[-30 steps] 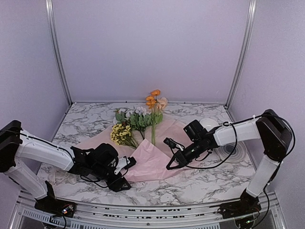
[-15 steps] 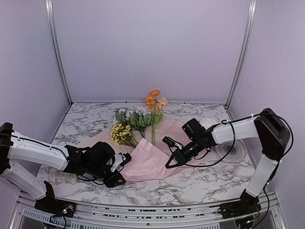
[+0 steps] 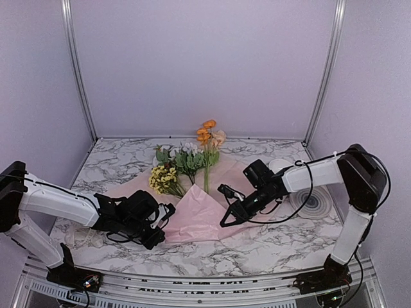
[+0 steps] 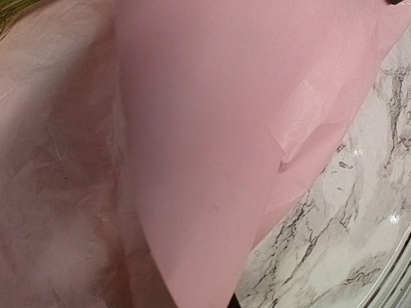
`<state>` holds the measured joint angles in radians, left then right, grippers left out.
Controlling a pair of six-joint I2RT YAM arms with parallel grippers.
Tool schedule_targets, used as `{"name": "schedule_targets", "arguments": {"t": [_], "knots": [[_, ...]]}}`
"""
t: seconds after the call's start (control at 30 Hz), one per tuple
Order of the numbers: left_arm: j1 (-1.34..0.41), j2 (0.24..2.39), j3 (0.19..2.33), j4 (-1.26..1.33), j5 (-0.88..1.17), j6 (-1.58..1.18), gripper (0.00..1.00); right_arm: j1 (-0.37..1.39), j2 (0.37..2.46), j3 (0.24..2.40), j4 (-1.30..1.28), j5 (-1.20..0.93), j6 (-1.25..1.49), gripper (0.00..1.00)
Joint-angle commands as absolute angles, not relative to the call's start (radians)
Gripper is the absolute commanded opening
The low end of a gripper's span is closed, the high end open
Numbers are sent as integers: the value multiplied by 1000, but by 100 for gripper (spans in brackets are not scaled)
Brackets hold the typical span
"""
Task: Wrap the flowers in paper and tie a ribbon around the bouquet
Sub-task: Press the fold line of the 1/4-folded wrapping paper.
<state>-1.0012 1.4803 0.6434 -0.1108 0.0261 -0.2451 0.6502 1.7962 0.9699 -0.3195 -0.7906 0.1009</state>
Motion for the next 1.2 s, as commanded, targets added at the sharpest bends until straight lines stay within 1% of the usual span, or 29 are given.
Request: {"name": "schedule_targets", "arguments": {"t": [0.0,0.03,0.2,0.3,0.47,0.8,0.9,1.0,1.07,1.1,1.17], "knots": [[-997,1466,634,-127,31,-255,0,640,1754,993,-365,-786,80,47],[-996,1464,630,-126,25,-257,0,640,1742,983,-374,-784,81,50],[-980,1462,613,-119,5,-276,0,638,1659,918,-390,-770,74,59],[-972,1460,607,-109,1,-273,0,638,1643,884,-378,-830,64,63],[-959,1459,604,-106,1,-268,0,638,1677,820,-330,-854,87,64],[-936,1465,583,-101,17,-266,0,632,1658,786,-409,-720,116,66],[-934,1469,583,-99,24,-265,0,623,1633,810,-434,-661,115,62],[-933,1478,584,-97,32,-262,0,624,1631,846,-429,-643,107,54],[-932,1483,587,-97,35,-262,0,624,1640,861,-404,-685,105,44],[-931,1483,587,-98,36,-262,0,625,1646,861,-386,-708,107,36],[-931,1483,586,-99,37,-264,0,626,1660,854,-353,-735,111,24]]}}
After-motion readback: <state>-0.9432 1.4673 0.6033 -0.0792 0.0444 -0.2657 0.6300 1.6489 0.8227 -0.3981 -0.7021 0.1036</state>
